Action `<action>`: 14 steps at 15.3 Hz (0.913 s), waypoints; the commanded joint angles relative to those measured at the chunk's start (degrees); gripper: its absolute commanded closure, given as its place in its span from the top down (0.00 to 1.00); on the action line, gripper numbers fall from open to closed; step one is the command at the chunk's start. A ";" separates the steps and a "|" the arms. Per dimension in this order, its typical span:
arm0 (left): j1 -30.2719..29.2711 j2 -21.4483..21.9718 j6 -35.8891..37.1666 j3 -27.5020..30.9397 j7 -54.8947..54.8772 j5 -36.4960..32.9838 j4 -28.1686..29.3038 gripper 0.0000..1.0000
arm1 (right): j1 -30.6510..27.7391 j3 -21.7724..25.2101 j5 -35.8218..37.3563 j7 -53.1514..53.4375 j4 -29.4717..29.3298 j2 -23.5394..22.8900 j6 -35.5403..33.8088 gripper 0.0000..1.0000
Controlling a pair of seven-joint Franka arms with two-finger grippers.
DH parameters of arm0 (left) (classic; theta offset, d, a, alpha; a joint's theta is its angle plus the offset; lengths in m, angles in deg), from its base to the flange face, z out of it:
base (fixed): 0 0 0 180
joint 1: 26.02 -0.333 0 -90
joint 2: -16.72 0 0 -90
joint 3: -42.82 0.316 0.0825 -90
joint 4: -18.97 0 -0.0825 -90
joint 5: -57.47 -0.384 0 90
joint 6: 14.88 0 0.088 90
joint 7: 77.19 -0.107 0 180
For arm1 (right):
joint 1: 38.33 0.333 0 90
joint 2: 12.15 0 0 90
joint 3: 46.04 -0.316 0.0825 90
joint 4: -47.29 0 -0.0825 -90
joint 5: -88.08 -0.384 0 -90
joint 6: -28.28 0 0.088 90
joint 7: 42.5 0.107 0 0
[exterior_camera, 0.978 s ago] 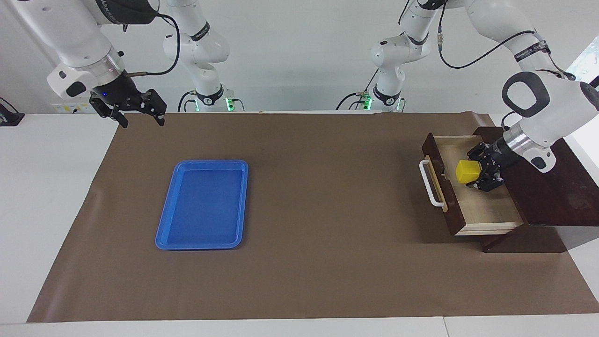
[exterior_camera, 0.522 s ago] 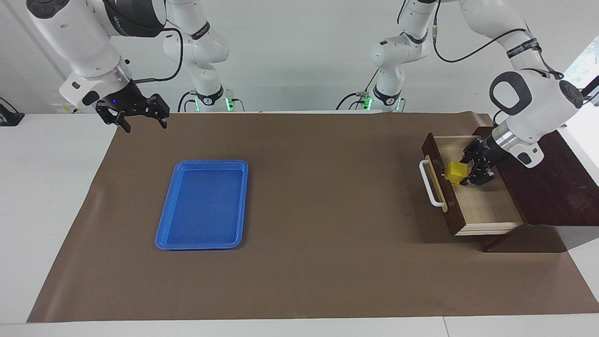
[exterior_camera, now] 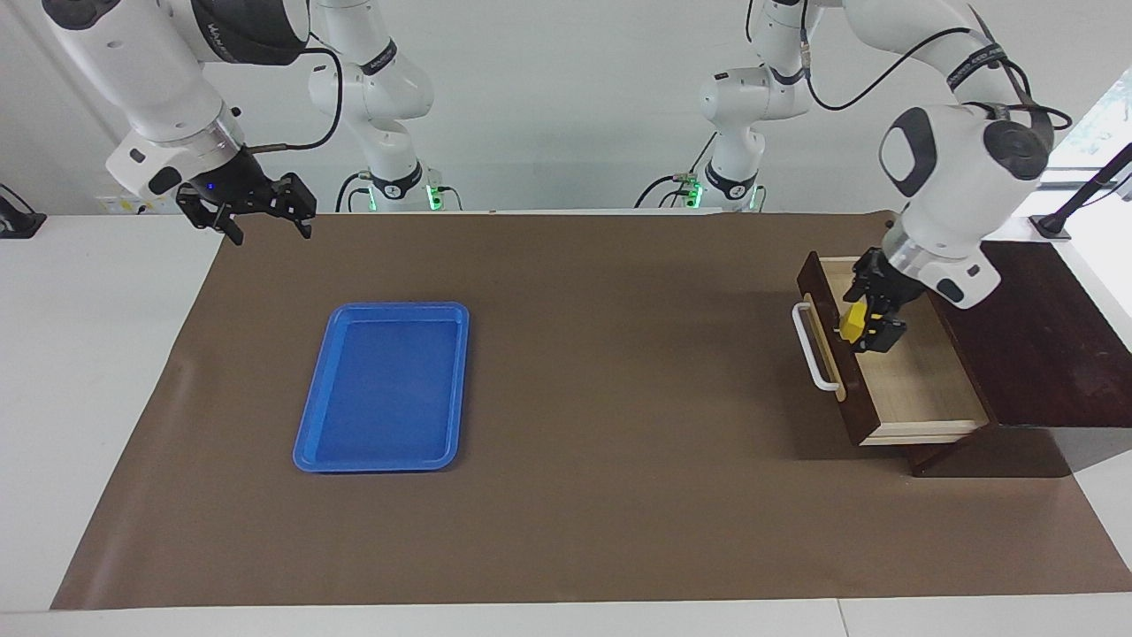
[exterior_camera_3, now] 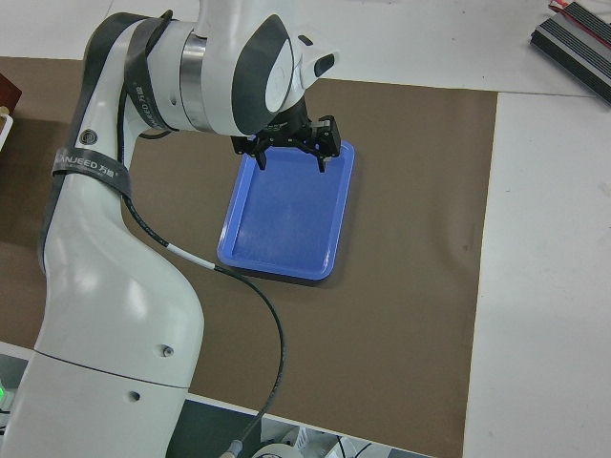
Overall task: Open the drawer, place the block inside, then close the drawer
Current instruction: 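Push the drawer shut toward the cabinet with the left gripper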
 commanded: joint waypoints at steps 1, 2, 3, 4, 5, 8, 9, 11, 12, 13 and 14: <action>1.91 -1.08 -0.37 0.91 5.43 -2.68 1.19 1.00 | -0.54 -0.55 2.42 0.64 0.73 0.68 -0.50 1.00; 2.08 -0.82 -1.59 0.91 6.31 -4.17 2.86 1.00 | -0.54 -0.55 2.51 0.55 0.73 0.59 -0.49 1.00; 2.09 -0.64 -3.43 0.91 8.14 -5.75 4.45 1.00 | -0.54 -0.55 2.60 0.55 0.73 0.59 -0.49 1.00; 1.83 0.05 -5.54 0.91 9.03 -7.25 6.46 1.00 | -0.54 -0.55 2.60 0.55 0.73 0.59 -0.32 1.00; 1.39 0.50 -6.95 0.91 9.04 -8.31 7.70 1.00 | -0.54 -0.55 2.60 0.55 0.73 0.59 -0.14 1.00; -1.85 0.15 -7.75 1.08 8.43 -12.26 7.02 1.00 | -0.54 -0.55 2.60 0.64 0.73 0.42 0.12 1.00; -3.09 -0.02 -8.54 1.08 8.34 -13.32 6.66 1.00 | -0.63 -0.55 2.60 0.55 0.73 0.16 0.38 1.00; -7.29 -0.03 -10.38 1.08 3.63 -14.12 7.18 1.00 | -0.54 -0.46 2.60 0.55 0.47 -0.20 0.82 1.00; -9.58 -0.03 -11.09 1.00 0.28 -14.20 7.19 1.00 | -0.54 -0.28 2.51 0.55 0.12 -0.81 0.82 1.00; -12.04 -0.03 -12.23 1.00 -2.36 -14.21 7.27 1.00 | -0.19 0.15 2.42 0.46 0.03 -1.25 0.74 1.00; -13.80 -0.11 -13.80 1.00 -4.13 -14.12 7.36 1.00 | 0.07 0.42 2.33 0.55 -0.15 -1.51 0.65 1.00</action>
